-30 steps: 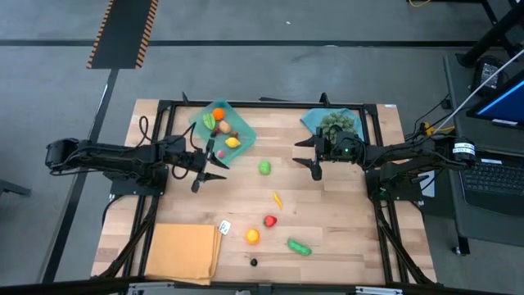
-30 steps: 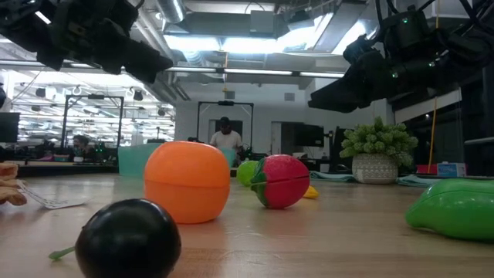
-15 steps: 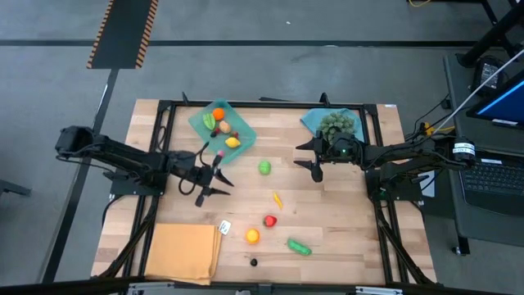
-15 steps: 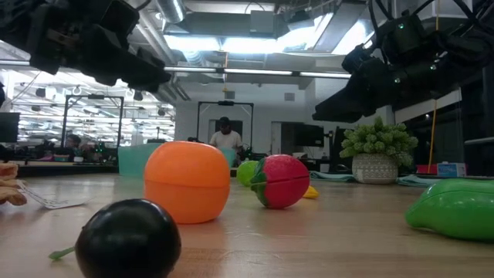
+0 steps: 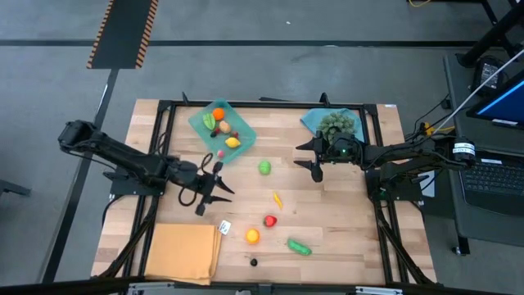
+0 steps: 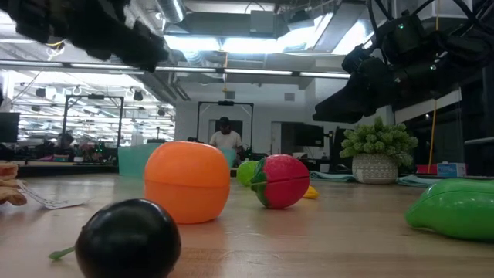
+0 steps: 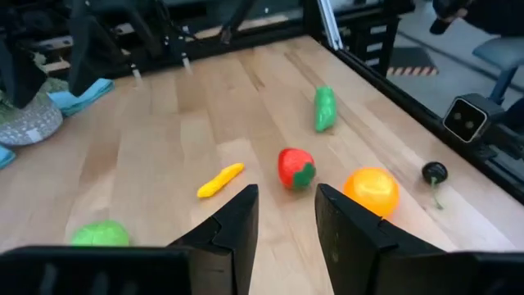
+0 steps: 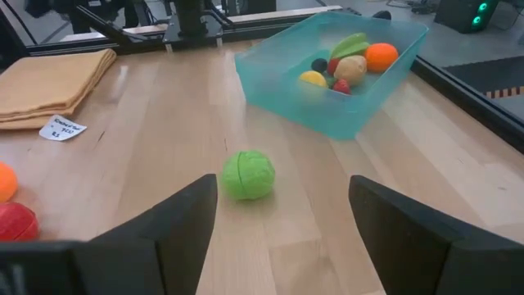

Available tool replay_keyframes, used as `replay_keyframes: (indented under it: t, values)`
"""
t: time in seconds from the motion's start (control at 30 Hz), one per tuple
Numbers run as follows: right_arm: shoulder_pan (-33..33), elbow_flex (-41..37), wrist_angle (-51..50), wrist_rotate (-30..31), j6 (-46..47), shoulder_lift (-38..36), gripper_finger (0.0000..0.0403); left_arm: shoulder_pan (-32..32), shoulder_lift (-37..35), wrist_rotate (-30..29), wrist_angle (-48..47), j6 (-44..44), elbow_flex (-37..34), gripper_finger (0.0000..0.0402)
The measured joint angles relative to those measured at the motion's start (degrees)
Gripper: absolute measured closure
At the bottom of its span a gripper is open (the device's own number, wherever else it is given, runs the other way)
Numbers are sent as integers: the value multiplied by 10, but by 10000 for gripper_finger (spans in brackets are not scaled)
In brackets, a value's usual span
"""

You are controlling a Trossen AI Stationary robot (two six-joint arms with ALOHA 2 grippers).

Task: Pick and placing Produce into tupperware
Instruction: Put the black plum into the blue bin

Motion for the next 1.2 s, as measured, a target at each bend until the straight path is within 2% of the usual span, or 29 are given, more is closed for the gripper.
replay_keyframes:
  t: [0.2,0.43,0.83,1.03,1.2]
  values:
    - [0,0,0,0,-1,0,123,-63,19,-62,-105,-31,69,291]
    - [0,0,0,0,-2,0,123,-128,99,-125,-178,-68,151,284]
    - [0,0,-7,0,-3,0,123,-218,269,-159,-278,-149,323,265]
    - [0,0,-11,0,-2,0,123,-238,350,-161,-351,-195,416,263]
    - [0,0,-21,0,-3,0,123,-246,389,-161,-401,-223,468,271]
